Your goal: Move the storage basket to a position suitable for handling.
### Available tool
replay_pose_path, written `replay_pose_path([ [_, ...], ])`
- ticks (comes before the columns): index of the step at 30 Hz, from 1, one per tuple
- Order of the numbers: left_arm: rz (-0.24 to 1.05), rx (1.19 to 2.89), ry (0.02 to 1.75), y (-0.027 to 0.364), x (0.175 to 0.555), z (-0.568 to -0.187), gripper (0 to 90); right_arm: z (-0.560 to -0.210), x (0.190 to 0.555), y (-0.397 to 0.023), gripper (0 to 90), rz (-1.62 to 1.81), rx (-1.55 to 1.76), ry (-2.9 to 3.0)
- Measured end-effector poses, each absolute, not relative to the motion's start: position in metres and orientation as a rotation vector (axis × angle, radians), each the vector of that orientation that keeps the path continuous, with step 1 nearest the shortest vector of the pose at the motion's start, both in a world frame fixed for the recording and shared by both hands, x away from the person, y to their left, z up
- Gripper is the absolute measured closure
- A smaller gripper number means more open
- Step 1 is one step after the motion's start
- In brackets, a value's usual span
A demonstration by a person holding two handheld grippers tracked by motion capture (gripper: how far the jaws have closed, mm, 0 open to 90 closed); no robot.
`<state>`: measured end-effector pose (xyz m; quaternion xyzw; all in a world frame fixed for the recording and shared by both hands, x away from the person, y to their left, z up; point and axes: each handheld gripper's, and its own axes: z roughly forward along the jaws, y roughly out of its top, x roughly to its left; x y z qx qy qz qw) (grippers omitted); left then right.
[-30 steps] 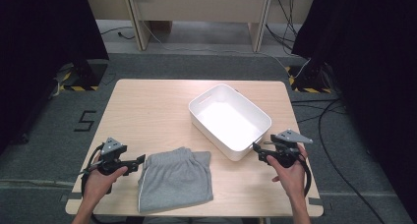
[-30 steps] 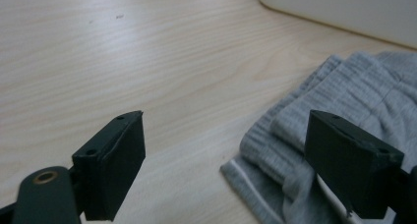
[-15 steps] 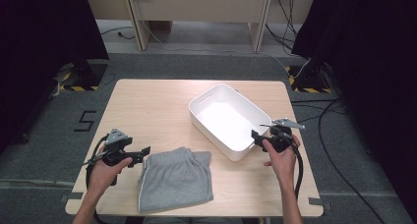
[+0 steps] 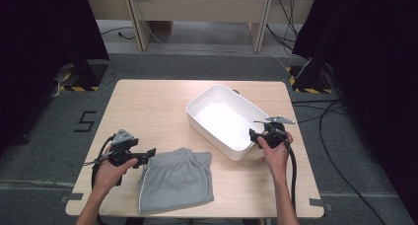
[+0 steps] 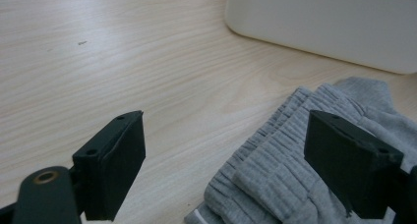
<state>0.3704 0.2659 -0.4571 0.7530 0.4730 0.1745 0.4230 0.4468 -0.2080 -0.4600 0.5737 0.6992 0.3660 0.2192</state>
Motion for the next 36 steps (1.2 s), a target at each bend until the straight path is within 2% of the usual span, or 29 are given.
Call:
replay_pose_path([
  [18,0.420,1.887,1.177,0.260,0.378,-0.459,15.2,-0.460,0.503,-0.190,46.3,1.046,1.435,2.113],
  [32,0.393,1.913,1.149,0.243,0.392,-0.462,15.3,-0.460,0.531,-0.189,51.4,1.102,1.384,2.188],
  [36,0.384,1.922,1.139,0.236,0.394,-0.462,15.5,-0.455,0.520,-0.186,44.9,1.110,1.453,2.145],
])
